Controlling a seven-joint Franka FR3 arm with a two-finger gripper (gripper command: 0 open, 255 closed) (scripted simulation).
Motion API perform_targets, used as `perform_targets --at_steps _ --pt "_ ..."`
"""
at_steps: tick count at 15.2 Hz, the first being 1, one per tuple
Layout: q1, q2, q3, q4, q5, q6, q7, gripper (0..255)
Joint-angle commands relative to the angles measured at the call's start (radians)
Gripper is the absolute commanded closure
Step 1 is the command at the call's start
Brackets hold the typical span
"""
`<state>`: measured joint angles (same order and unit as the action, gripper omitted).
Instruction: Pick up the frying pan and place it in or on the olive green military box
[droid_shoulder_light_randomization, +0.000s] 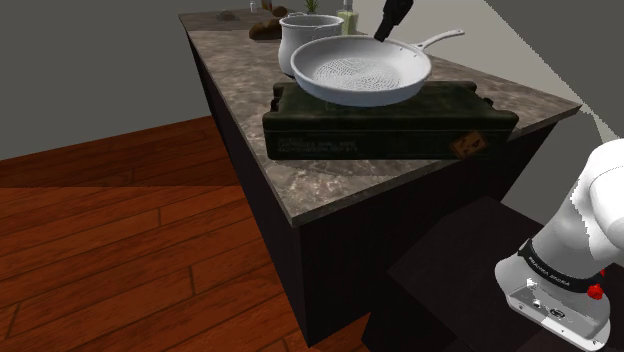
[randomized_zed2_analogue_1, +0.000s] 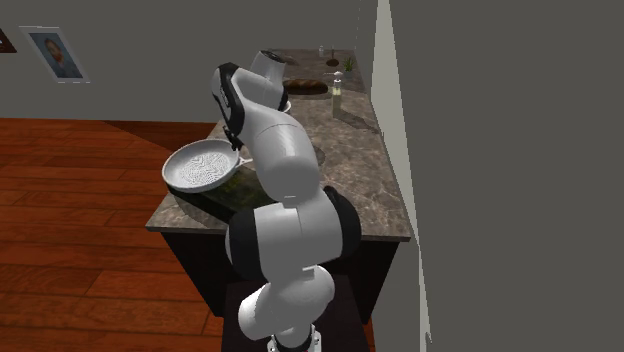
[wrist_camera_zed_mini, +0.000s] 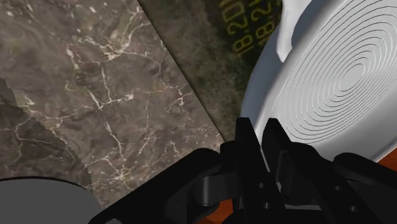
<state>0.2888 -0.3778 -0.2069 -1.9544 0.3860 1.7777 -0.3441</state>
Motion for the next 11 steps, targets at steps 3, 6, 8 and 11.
perform_targets --at_steps 3,6,8,11 --pt "-0.002 -0.012 0.001 -0.063 0.003 0.048 -0.020 255" --pt "-0.003 -0.018 0.002 -0.108 0.006 0.084 -0.035 255" --pt "-0.003 -0.021 0.002 -0.136 0.009 0.108 -0.045 255" --pt "-0.003 -0.024 0.003 -0.169 0.012 0.136 -0.056 255"
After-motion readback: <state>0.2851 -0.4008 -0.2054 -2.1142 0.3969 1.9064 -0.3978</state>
